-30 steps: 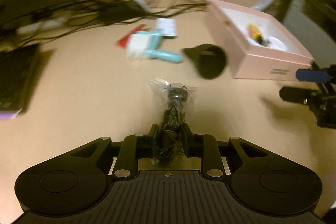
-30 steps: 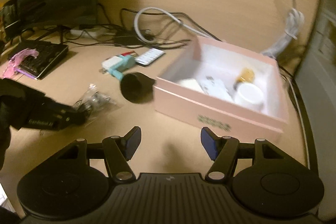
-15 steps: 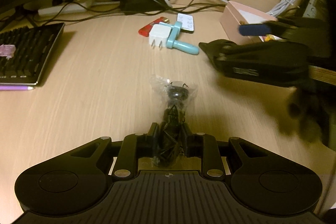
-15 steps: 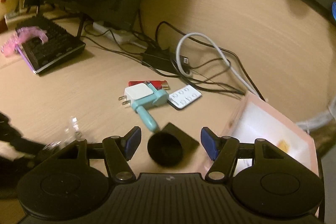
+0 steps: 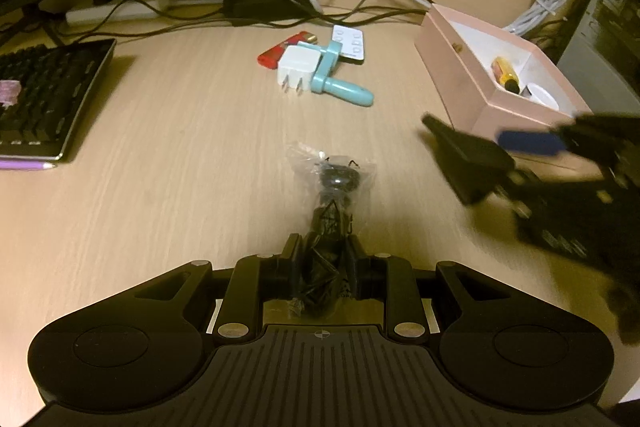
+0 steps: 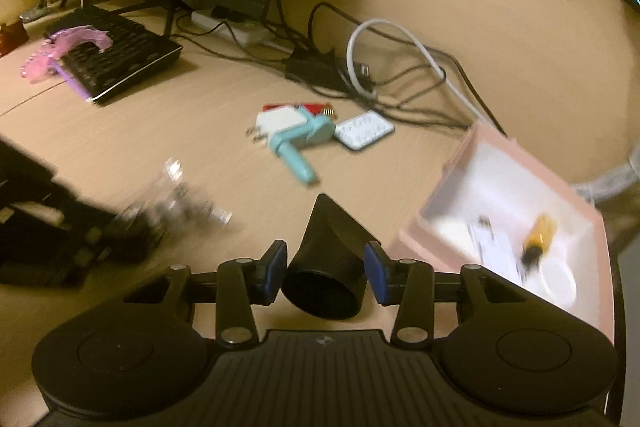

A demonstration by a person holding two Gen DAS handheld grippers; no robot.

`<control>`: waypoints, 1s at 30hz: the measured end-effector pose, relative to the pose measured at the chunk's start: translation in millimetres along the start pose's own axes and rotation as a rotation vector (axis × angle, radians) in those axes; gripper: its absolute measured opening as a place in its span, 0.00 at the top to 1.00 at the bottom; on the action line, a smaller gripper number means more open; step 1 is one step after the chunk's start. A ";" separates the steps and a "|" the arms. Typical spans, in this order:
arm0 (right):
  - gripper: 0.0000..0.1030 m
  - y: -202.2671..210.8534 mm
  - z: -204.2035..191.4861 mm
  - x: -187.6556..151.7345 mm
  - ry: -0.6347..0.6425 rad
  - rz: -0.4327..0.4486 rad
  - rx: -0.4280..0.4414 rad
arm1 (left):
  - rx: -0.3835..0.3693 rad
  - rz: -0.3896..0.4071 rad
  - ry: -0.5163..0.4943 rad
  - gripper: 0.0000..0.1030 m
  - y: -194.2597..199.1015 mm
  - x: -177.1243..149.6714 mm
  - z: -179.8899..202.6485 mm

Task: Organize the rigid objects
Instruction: 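Grasp the black funnel with the right tool while the left tool holds the bag, then lower the black funnel into the box with the right tool while the left tool drops the bag in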

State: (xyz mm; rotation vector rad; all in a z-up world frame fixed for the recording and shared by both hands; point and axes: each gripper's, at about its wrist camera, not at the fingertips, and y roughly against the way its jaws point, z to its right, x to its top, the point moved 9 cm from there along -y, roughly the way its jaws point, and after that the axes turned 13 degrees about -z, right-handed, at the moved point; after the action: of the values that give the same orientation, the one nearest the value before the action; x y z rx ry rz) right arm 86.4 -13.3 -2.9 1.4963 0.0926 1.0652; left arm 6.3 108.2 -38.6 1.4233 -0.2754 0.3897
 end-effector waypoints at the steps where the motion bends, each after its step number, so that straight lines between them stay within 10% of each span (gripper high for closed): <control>1: 0.60 5.0 1.0 -7.0 -0.006 -0.007 0.011 | -0.002 -0.001 -0.005 0.74 -0.3 0.4 1.0; 9: 0.31 15.2 17.4 -29.8 -0.096 0.001 -0.002 | 0.035 0.021 -0.037 0.72 -2.4 0.4 9.3; 16: 0.31 -24.9 13.9 -26.2 -0.182 -0.070 0.093 | 0.017 0.032 -0.051 0.73 -2.7 0.0 7.4; 22: 0.53 -2.2 7.8 -25.1 -0.145 -0.020 0.089 | 0.066 0.054 -0.136 0.75 -3.6 -2.7 18.6; 30: 0.55 58.6 37.2 -49.1 -0.204 0.017 0.022 | -0.113 0.007 -0.285 0.76 12.9 -11.0 66.8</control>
State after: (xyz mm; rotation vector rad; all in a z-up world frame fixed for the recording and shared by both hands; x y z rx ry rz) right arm 52.6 -86.4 24.2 1.6199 -0.0513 0.9219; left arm -6.0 42.3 -22.6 1.3656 -0.5258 0.1728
